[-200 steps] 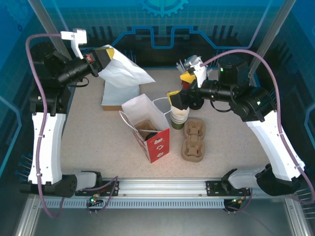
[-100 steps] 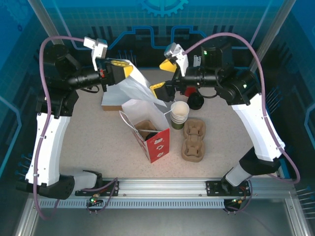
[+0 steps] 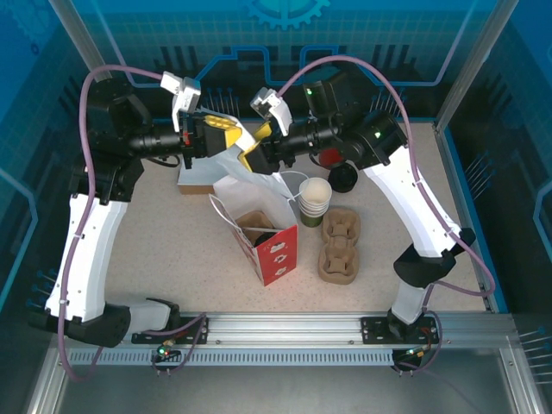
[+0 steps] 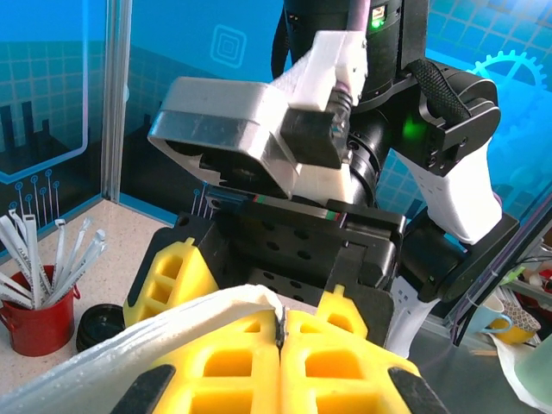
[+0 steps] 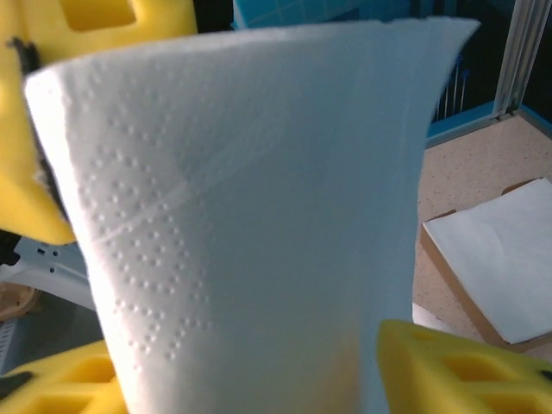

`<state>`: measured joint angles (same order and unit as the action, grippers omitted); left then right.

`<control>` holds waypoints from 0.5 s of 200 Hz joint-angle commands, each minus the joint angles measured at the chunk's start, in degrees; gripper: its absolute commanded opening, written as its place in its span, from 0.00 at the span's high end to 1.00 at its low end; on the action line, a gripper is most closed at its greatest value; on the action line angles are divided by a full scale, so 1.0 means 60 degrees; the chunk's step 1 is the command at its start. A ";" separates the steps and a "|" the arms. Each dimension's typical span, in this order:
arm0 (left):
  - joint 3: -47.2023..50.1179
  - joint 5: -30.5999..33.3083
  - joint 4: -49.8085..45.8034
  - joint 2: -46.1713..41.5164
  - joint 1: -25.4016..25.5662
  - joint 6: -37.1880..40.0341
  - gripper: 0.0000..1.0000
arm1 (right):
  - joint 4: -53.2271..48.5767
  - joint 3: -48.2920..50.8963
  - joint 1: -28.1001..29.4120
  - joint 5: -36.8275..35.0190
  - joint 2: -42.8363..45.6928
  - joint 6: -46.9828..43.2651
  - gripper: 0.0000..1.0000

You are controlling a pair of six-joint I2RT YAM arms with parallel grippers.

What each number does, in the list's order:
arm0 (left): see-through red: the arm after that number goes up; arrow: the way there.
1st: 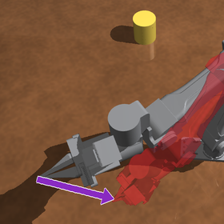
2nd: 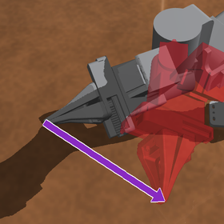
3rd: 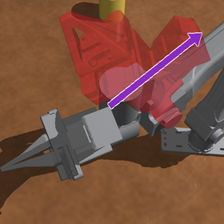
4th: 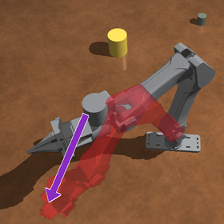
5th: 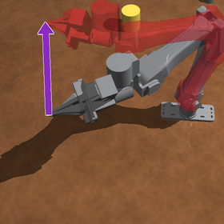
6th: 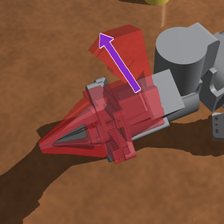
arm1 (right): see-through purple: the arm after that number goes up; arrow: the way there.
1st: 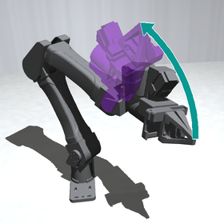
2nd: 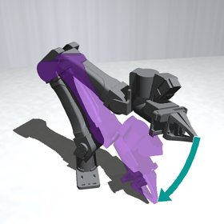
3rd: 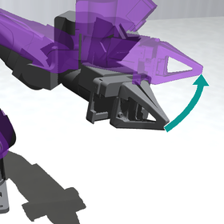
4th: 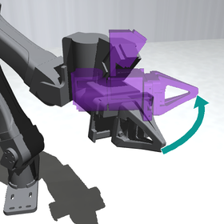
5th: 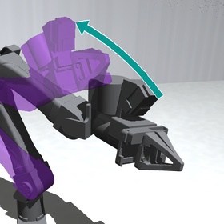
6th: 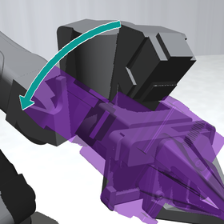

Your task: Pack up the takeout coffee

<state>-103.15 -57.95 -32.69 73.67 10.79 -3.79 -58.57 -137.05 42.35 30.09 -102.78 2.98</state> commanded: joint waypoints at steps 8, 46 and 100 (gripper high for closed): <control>-0.0313 -0.0026 -0.0159 0.0019 0.0092 0.0420 0.97 | -0.0596 -0.0390 0.0105 0.0080 -0.0039 0.0292 0.62; -0.0268 0.0307 -0.0148 -0.0090 0.0092 0.0412 0.86 | -0.0826 -0.0266 0.0168 -0.0455 0.0145 0.0322 0.88; 0.0057 0.1383 -0.0379 -0.0952 0.0092 0.0632 0.29 | -0.1312 -0.0185 0.0419 -0.1302 0.0381 0.0622 0.96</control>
<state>-103.13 -54.02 -33.91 72.64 10.79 -1.80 -63.31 -137.45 43.42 25.85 -102.72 5.41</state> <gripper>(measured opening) 0.637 0.078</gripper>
